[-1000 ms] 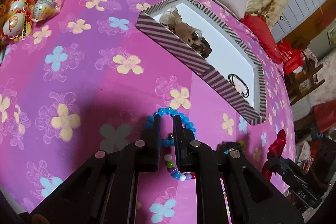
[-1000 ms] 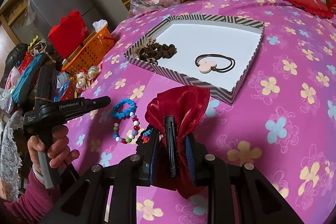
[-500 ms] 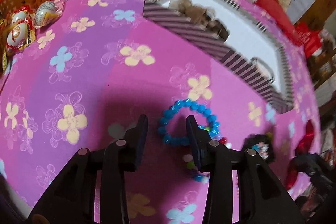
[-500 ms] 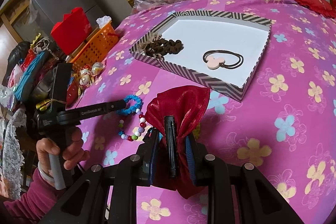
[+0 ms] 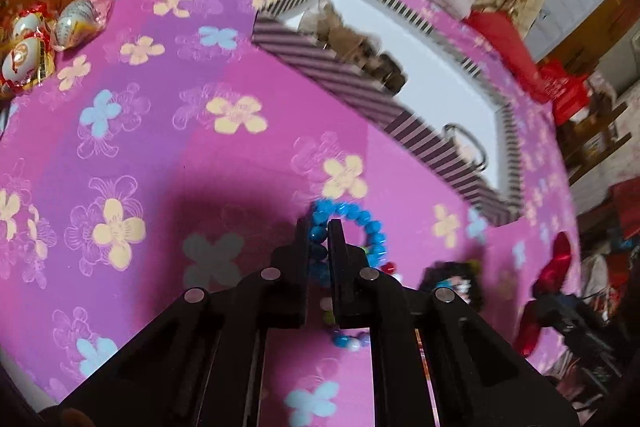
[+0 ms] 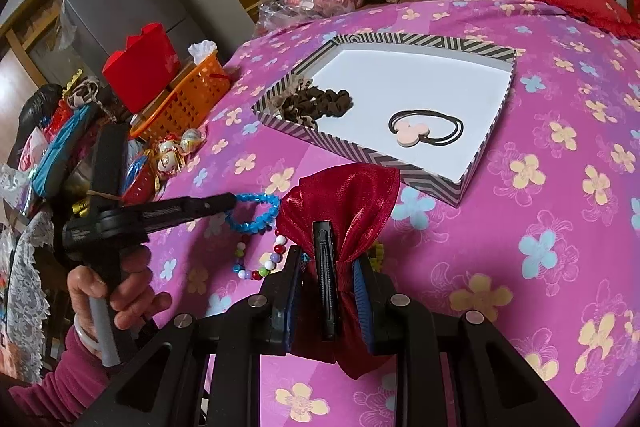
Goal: Organize jewelry
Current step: 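Carry blue bracelet in left tool while right tool carries red bow to tray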
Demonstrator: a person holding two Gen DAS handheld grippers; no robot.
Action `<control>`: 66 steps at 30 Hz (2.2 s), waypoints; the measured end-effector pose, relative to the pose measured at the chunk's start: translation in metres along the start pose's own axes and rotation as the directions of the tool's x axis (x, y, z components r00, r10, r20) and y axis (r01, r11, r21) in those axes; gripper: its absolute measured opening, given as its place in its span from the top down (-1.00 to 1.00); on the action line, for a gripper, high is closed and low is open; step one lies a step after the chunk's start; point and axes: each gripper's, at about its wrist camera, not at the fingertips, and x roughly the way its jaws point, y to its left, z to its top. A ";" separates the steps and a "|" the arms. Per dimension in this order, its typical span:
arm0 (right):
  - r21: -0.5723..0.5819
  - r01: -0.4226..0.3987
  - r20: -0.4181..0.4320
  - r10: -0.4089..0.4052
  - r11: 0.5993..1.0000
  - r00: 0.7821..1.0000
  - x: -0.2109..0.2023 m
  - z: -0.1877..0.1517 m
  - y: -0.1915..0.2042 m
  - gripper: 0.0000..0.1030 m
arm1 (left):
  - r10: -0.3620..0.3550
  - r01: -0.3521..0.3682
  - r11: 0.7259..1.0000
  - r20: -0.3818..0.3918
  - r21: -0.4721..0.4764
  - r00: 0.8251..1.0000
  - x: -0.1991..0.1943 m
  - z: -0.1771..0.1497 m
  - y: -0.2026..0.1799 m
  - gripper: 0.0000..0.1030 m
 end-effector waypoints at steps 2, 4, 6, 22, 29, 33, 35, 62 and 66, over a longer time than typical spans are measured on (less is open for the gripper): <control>0.001 0.000 0.009 0.000 1.000 1.000 -0.003 0.002 0.000 0.54 | -0.005 0.005 1.000 0.017 0.000 1.000 -0.008 0.001 -0.004 0.86; 0.001 -0.002 0.018 0.002 1.000 1.000 -0.007 0.004 0.000 0.55 | -0.013 0.013 1.000 0.024 0.000 1.000 -0.013 0.003 -0.008 0.86; -0.002 -0.001 0.025 0.001 1.000 1.000 -0.010 0.005 0.000 0.55 | -0.018 0.018 1.000 0.031 0.002 0.999 -0.018 0.005 -0.012 0.86; -0.021 -0.004 0.066 0.006 1.000 0.998 -0.023 0.030 0.005 0.55 | -0.005 -0.003 0.998 0.122 0.066 0.993 -0.066 0.033 -0.050 0.86; -0.037 0.006 0.082 -0.003 0.999 0.997 -0.027 0.044 0.008 0.55 | 0.030 -0.046 0.993 0.147 0.106 0.989 -0.071 0.039 -0.070 0.86; -0.033 0.008 0.090 -0.005 0.999 0.996 -0.028 0.050 0.007 0.55 | 0.037 -0.056 0.991 0.151 0.124 0.988 -0.069 0.042 -0.079 0.86; -0.029 0.007 0.092 -0.004 1.000 0.996 -0.027 0.053 0.006 0.55 | 0.044 -0.064 0.989 0.152 0.133 0.987 -0.067 0.044 -0.084 0.86; 0.063 0.004 0.118 -0.011 0.998 0.993 0.012 0.118 -0.041 0.54 | 0.048 -0.071 0.982 0.133 0.174 0.990 -0.004 0.107 -0.135 0.86; 0.087 0.011 0.085 -0.018 0.996 0.996 0.035 0.124 -0.052 0.54 | 0.037 -0.054 0.986 0.106 0.160 0.994 0.016 0.112 -0.133 0.86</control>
